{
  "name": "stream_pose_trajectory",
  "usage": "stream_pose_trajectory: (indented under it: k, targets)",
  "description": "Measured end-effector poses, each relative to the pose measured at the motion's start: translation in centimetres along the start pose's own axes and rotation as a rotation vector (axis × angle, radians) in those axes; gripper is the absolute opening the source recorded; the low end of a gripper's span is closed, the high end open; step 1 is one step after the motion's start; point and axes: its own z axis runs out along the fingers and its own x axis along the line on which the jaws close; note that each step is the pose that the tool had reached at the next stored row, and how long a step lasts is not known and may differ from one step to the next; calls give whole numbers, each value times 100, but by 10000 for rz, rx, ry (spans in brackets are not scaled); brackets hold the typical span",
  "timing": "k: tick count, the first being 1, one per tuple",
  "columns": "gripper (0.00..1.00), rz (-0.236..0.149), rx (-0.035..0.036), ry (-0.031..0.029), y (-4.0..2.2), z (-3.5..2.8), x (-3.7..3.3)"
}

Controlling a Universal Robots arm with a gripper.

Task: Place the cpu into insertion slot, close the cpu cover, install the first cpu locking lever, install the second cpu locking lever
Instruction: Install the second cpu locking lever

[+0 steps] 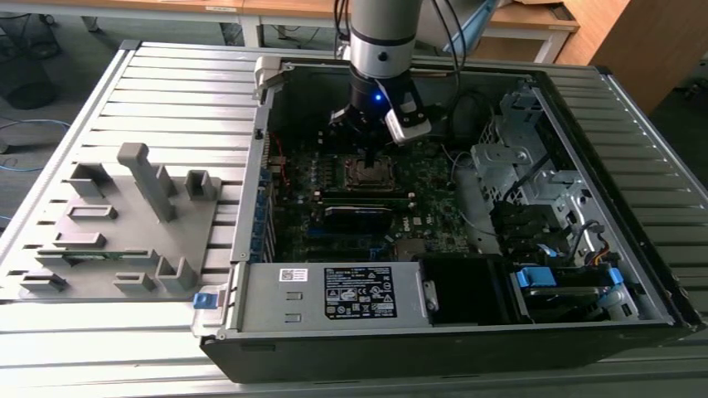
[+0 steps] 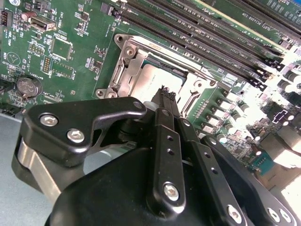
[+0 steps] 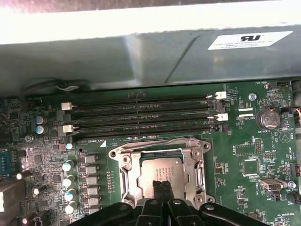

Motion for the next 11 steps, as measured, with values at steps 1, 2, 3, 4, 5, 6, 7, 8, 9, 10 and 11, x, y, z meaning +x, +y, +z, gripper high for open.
stream_pose_trajectory:
  k: [1,2,3,4,5,6,7,8,9,10,11]
  targets:
    - [11,0,-1,0,0,-4,0]
    - [11,0,-1,0,0,-9,0]
    - [11,0,-1,-1,0,-13,-1]
    - [11,0,-2,-1,1,-16,-1]
    - [11,0,-3,-2,1,-16,-1]
    - [11,0,-2,-1,0,-18,-1]
    - [11,0,-2,-1,0,-21,-1]
    - [11,0,-3,-1,1,-20,-1]
    - [11,0,-1,-1,0,-22,-1]
    - [11,0,1,0,0,-24,-1]
    - [11,0,1,1,0,-28,-1]
